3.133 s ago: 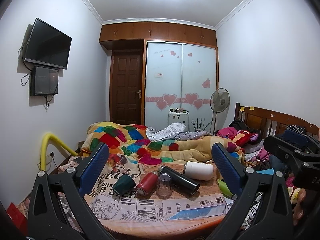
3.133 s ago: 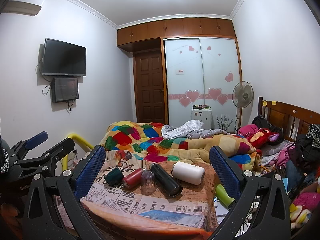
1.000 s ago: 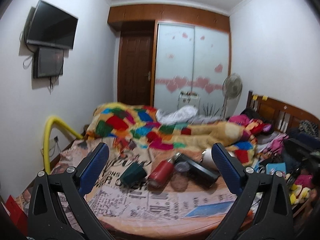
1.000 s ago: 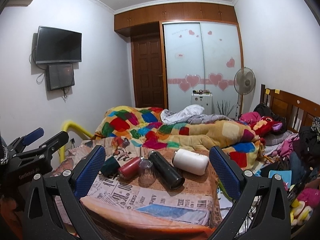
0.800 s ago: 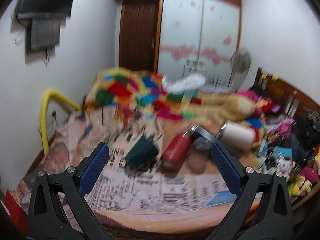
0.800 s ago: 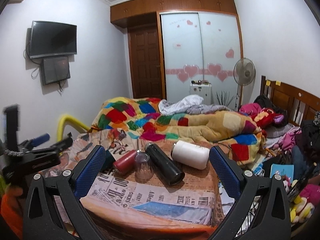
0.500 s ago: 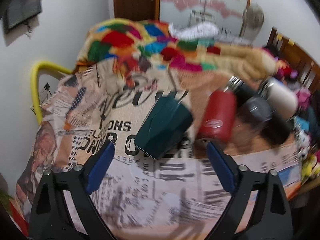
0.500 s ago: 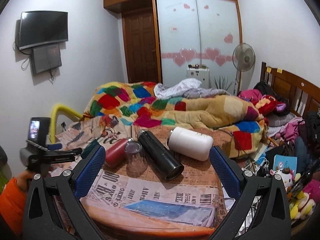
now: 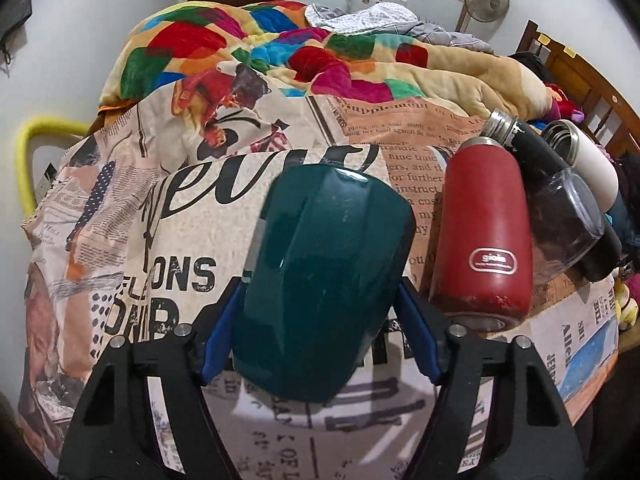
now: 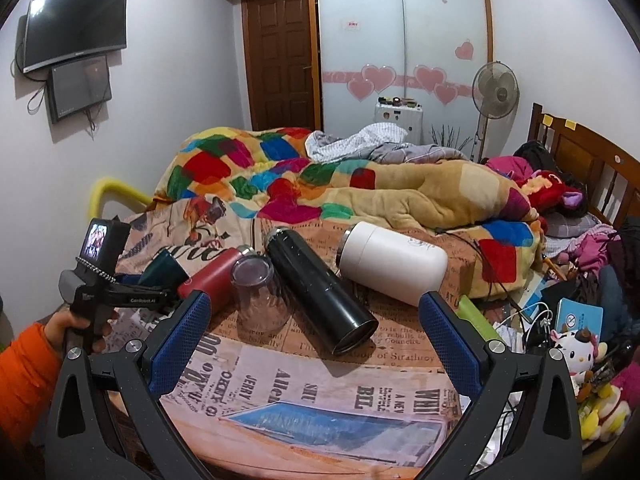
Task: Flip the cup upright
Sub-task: 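Lift the dark green cup with the left gripper and rotate it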
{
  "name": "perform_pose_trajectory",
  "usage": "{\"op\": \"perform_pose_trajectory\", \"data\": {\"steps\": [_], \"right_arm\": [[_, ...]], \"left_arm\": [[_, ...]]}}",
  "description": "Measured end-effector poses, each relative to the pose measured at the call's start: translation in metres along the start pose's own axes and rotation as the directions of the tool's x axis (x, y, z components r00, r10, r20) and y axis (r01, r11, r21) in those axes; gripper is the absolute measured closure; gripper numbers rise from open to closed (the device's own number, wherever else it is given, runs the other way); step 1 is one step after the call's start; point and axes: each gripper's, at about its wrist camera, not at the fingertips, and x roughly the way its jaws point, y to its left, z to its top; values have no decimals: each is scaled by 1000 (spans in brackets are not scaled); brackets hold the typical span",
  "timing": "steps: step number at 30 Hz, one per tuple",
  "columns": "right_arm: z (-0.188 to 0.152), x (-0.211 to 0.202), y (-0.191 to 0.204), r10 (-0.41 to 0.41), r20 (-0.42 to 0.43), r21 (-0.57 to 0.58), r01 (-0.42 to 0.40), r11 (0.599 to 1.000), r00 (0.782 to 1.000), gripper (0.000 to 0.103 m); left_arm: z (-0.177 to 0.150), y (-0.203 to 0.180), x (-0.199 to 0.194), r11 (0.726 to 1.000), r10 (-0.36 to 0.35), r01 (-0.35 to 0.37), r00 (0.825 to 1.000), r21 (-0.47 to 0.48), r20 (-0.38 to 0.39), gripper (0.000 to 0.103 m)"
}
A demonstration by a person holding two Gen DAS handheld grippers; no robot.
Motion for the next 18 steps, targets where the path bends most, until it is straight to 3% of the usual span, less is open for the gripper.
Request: {"op": "perform_pose_trajectory", "data": {"steps": [10, 18], "right_arm": [[-1, 0, 3, 0, -12, -9, 0, 1000, 1000, 0], [-2, -8, 3, 16, -11, -9, -16, 1000, 1000, 0]], "left_arm": [[-5, 6, -1, 998, 14, -12, 999, -57, 36, 33], [-25, -1, -32, 997, 52, -48, 997, -67, 56, 33]]}}
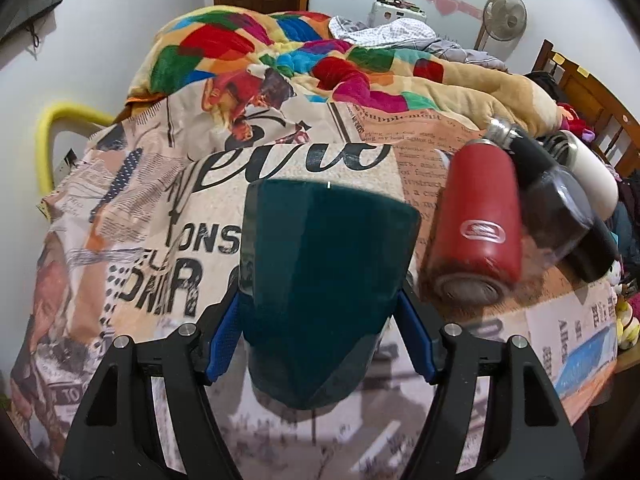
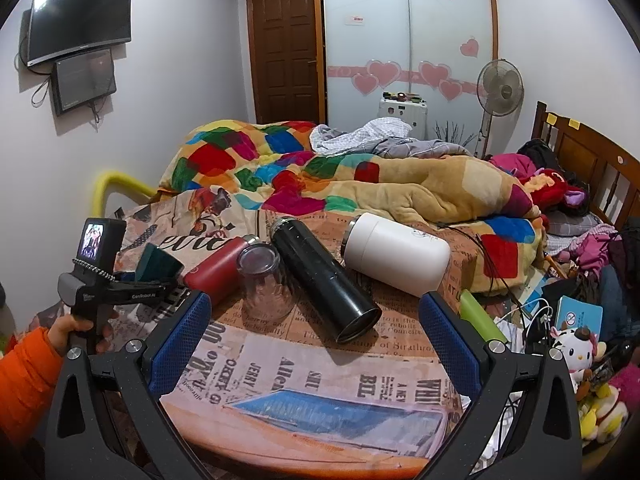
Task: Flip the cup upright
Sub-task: 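Lift the dark green cup with the left gripper and rotate it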
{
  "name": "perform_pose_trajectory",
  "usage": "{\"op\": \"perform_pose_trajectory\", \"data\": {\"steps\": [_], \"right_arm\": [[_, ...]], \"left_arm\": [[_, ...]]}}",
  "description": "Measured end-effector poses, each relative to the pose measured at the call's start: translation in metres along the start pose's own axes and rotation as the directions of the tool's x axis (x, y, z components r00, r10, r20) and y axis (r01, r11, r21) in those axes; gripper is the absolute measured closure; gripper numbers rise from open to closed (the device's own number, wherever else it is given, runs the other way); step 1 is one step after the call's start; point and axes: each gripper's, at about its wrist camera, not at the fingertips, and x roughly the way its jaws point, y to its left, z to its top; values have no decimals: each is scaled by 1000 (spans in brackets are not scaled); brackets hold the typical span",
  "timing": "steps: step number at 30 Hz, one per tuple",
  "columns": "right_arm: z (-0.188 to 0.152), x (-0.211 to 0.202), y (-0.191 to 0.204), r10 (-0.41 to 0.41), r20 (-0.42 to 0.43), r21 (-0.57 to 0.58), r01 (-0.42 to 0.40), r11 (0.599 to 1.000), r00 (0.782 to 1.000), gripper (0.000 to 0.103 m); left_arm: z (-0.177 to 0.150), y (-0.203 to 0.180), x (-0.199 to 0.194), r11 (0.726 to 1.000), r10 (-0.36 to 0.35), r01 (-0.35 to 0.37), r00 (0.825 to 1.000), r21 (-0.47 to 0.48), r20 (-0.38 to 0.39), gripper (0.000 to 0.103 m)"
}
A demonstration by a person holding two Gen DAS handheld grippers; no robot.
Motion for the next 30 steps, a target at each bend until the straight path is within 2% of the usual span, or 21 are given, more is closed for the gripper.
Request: {"op": "perform_pose_trajectory", "data": {"steps": [10, 20, 26, 30], "right_arm": [[-2, -25, 3, 10, 32, -2, -10, 1000, 999, 0], [-5, -58, 2, 17, 91, -1, -17, 1000, 996, 0], [-9, -72, -5, 13, 120, 8, -14, 1000, 993, 0], [-12, -77, -14, 10, 125, 18, -12, 1000, 992, 0]], "left_arm": [[-10, -31, -80, 998, 4, -11, 994, 64, 111, 33], [-16, -92, -160, 986, -83, 49, 972, 159, 219, 33], [-26, -129, -177, 972, -145, 99, 967, 215, 209, 33], [-38, -155, -169, 958, -188, 146, 969, 246, 157, 33]]}}
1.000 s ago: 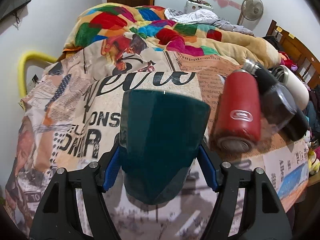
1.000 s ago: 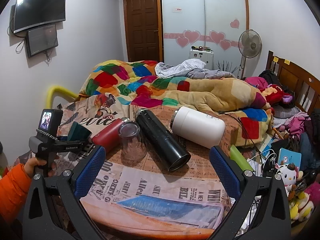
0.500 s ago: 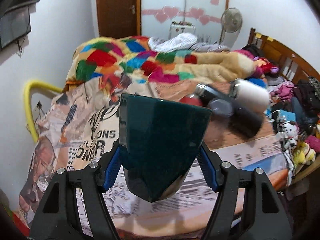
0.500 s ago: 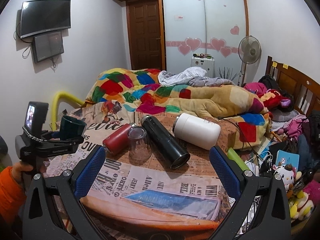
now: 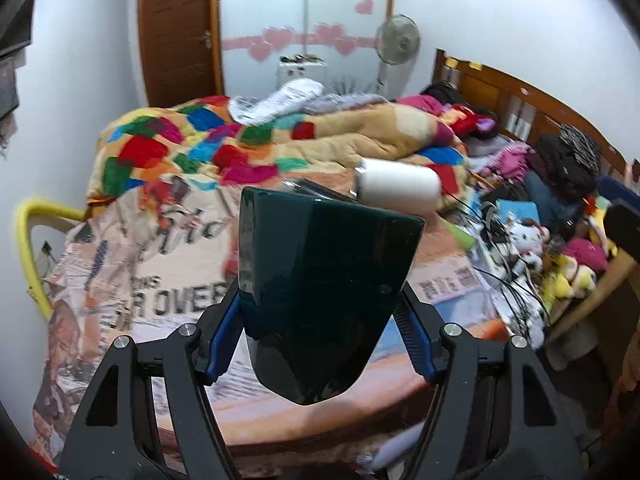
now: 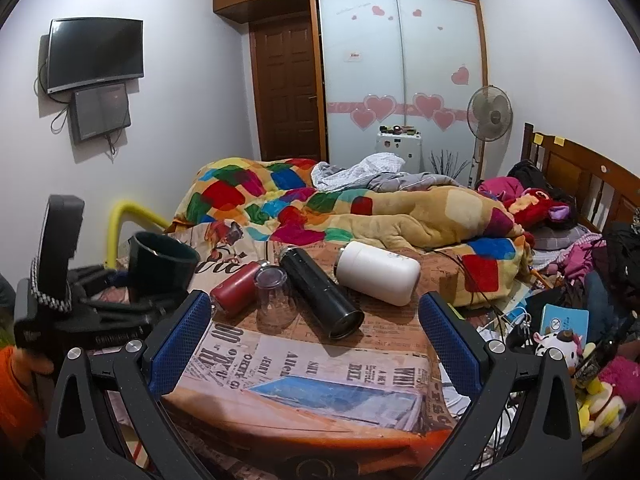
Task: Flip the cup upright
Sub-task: 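Lift the dark green cup with the left gripper and rotate it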
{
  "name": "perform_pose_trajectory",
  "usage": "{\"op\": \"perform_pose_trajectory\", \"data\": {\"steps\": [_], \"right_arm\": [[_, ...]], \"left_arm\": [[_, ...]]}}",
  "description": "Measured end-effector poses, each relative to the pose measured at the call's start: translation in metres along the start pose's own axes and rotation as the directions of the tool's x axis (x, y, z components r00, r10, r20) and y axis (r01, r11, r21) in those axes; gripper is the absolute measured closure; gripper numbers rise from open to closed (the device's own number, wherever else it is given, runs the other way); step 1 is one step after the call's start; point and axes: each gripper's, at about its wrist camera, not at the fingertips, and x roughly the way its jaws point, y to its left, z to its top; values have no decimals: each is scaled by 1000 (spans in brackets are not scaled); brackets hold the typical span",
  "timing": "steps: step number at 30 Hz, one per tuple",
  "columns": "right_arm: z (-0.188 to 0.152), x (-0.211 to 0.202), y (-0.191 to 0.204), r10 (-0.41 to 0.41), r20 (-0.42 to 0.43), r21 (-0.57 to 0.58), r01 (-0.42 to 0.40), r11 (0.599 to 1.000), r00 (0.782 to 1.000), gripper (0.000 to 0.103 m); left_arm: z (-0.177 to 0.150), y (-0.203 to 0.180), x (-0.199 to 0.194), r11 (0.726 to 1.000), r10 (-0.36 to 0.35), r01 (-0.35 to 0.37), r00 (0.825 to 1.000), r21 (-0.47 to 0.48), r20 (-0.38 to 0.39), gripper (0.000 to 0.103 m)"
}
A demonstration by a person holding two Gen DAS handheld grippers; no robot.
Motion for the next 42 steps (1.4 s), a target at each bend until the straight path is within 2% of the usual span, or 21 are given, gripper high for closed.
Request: {"op": "perform_pose_trajectory", "data": {"steps": [4, 7, 12, 17, 21, 25, 32, 35, 42], "right_arm": [[-5, -1, -8, -3, -6, 12, 3, 1000, 1000, 0], [-9, 1, -13, -6, -18, 16, 7, 1000, 1000, 0], [-17, 12, -21, -12, -54, 20, 13, 1000, 998, 0], [-25, 24, -27, -12, -92, 28, 15, 1000, 996, 0], [-29, 36, -30, -15, -124, 26, 19, 999, 992, 0], [-32, 49, -31, -15, -156, 27, 20, 999, 988, 0], [-39, 69, -26, -21, -207, 14, 24, 1000, 978, 0], [-41, 74, -24, -23, -225, 10, 26, 1000, 974, 0], [-41, 76, -17, -25, -244, -2, 25, 1000, 969, 0]], "left_arm": [[-11, -23, 20, 999, -34, 35, 998, 16, -61, 33], [-21, -36, 40, 997, -70, 73, 989, 13, -128, 33], [-35, -51, 74, 993, -111, 115, 970, 9, -215, 33], [-41, -55, 109, 993, -119, 118, 953, -19, -278, 33], [-42, -49, 125, 993, -117, 108, 947, -46, -299, 33], [-43, -44, 140, 997, -77, 71, 948, -31, -308, 33], [-45, -32, 158, 996, -74, 57, 945, -63, -319, 33], [-44, -32, 158, 996, -76, 58, 946, -66, -315, 33], [-49, -41, 145, 999, -37, 40, 953, 2, -299, 33]]}}
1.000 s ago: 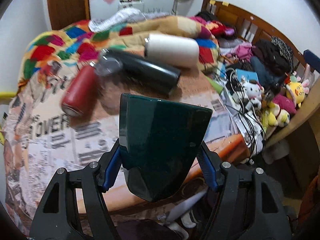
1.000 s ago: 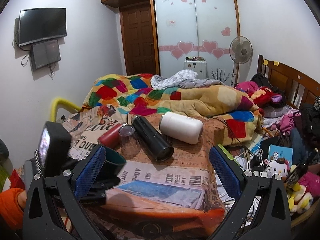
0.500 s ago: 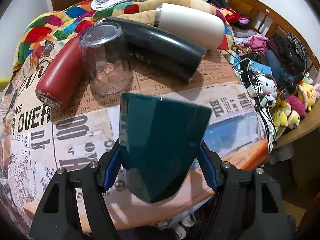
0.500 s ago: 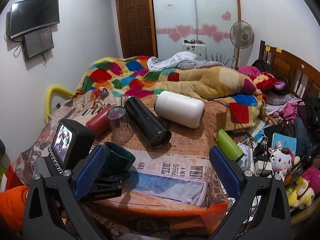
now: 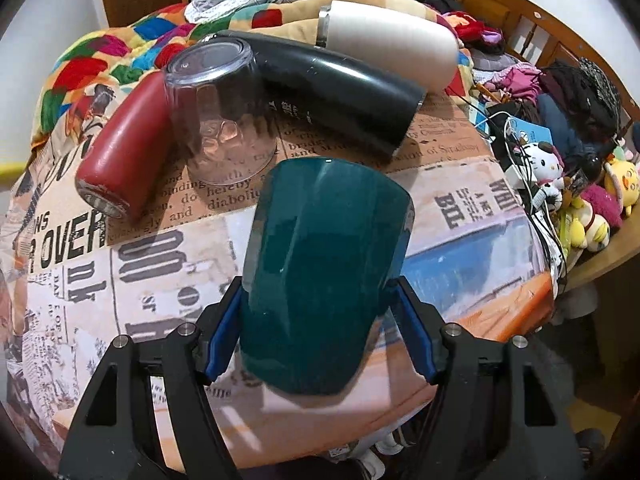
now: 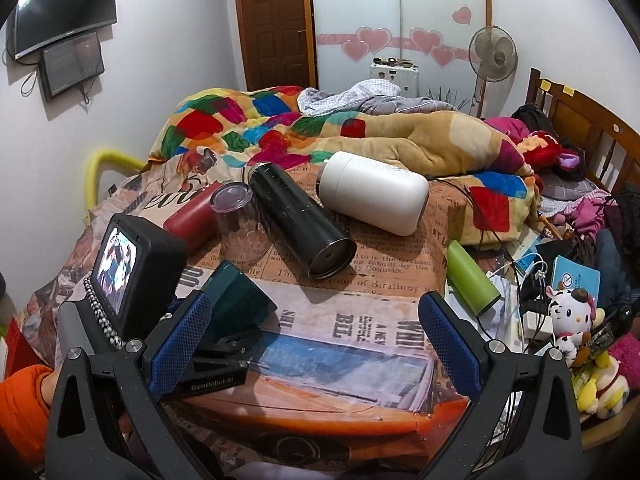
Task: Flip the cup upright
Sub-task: 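Lift the dark green cup with the left gripper and rotate it, then set the cup down and open the left gripper, then grasp the dark green cup with the right gripper, opening facing up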
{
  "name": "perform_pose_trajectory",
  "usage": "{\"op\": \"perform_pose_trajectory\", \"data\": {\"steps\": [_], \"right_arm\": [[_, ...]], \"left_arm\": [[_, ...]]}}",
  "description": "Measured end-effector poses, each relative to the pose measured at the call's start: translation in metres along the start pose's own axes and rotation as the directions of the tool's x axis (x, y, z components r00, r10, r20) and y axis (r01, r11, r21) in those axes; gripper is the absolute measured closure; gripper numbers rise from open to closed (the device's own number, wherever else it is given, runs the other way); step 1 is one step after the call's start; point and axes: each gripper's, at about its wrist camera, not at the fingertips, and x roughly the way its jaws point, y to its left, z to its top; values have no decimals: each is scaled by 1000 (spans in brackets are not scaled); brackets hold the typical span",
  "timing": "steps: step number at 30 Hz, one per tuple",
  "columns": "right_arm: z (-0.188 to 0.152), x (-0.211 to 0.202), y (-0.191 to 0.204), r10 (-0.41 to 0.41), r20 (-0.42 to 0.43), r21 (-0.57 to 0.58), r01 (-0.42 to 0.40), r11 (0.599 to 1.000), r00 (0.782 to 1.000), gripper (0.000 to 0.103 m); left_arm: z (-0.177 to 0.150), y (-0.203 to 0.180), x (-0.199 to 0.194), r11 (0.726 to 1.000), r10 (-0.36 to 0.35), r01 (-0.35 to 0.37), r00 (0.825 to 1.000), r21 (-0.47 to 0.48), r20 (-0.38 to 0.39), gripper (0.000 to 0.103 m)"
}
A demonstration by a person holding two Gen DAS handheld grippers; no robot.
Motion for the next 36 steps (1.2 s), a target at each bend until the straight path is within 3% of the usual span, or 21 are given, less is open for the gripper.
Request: {"op": "perform_pose_trajectory", "data": {"steps": [8, 13, 18, 24, 28, 32, 36], "right_arm": [[2, -4, 11, -8, 2, -16, 8, 1000, 1000, 0], [-1, 5, 21, 4, -26, -24, -5, 1000, 1000, 0], [-9, 32, 32, 55, -107, 2, -55, 998, 993, 0], [-20, 74, 45, 123, -231, 61, -112, 992, 965, 0], [-19, 96, 49, 172, -286, 115, -144, 983, 943, 0], [-20, 118, 54, 233, -342, 164, -186, 969, 910, 9], [-18, 131, 58, 207, -357, 156, -160, 975, 911, 10]], "left_arm": [[-20, 21, -48, 999, 24, -19, 996, -50, 91, 27], [-40, 54, -79, 987, 108, -89, 985, -134, 138, 26], [-60, 90, -104, 960, 216, -176, 960, -218, 178, 26], [-79, 111, -111, 937, 296, -244, 935, -249, 197, 25], [-87, 121, -110, 934, 305, -253, 932, -254, 194, 25], [-90, 126, -106, 931, 310, -256, 931, -261, 194, 25], [-90, 132, -104, 931, 300, -242, 933, -272, 197, 25]]}}
